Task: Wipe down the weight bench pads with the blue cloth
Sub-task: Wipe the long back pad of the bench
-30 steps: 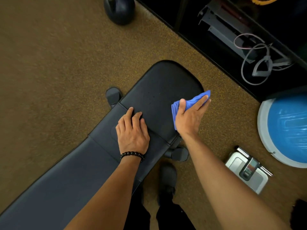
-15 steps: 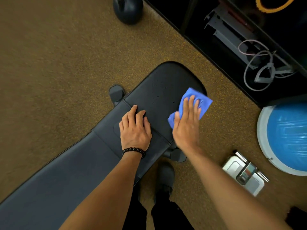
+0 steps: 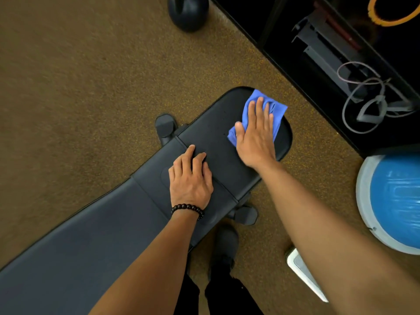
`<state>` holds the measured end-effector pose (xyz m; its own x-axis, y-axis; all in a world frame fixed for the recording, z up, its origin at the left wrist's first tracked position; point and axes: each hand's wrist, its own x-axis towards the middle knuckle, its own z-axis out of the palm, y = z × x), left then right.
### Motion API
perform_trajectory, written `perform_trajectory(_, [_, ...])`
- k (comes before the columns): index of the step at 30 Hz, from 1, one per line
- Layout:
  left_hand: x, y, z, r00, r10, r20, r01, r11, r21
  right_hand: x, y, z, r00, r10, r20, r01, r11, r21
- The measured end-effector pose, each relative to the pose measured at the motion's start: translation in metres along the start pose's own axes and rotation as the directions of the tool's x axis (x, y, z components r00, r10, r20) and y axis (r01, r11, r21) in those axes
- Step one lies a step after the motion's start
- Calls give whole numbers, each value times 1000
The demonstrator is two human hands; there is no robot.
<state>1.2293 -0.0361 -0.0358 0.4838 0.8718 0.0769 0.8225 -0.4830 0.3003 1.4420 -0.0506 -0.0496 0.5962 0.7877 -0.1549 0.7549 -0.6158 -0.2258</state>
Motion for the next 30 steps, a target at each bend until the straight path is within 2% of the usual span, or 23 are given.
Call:
perform_trajectory(6, [-1, -1, 0, 999, 2, 34, -3, 1000, 24, 28, 1, -7, 999, 19, 40, -21, 999, 38])
perform_trajectory(9, [0, 0, -1, 999, 4, 34, -5, 1000, 12, -7, -1, -9, 999, -17, 47, 16, 1000, 18])
perform_trajectory(13, [0, 0, -2, 999, -3, 40, 3, 1000, 8, -90, -10, -5, 980, -151, 131, 163, 982, -90])
perform_trajectory(16, [0, 1, -2, 999, -3, 37, 3, 1000, 5, -108, -14, -1, 979, -160, 130, 175, 978, -114])
perform_trajectory(21, [1, 1, -2, 999, -9, 47, 8, 1000, 10, -74, -16, -3, 962, -227, 154, 242, 966, -87])
perform_trajectory(30, [1, 1, -3, 998, 7, 55, -9, 999, 39, 36, -39, -10, 976, -170, 138, 179, 982, -59])
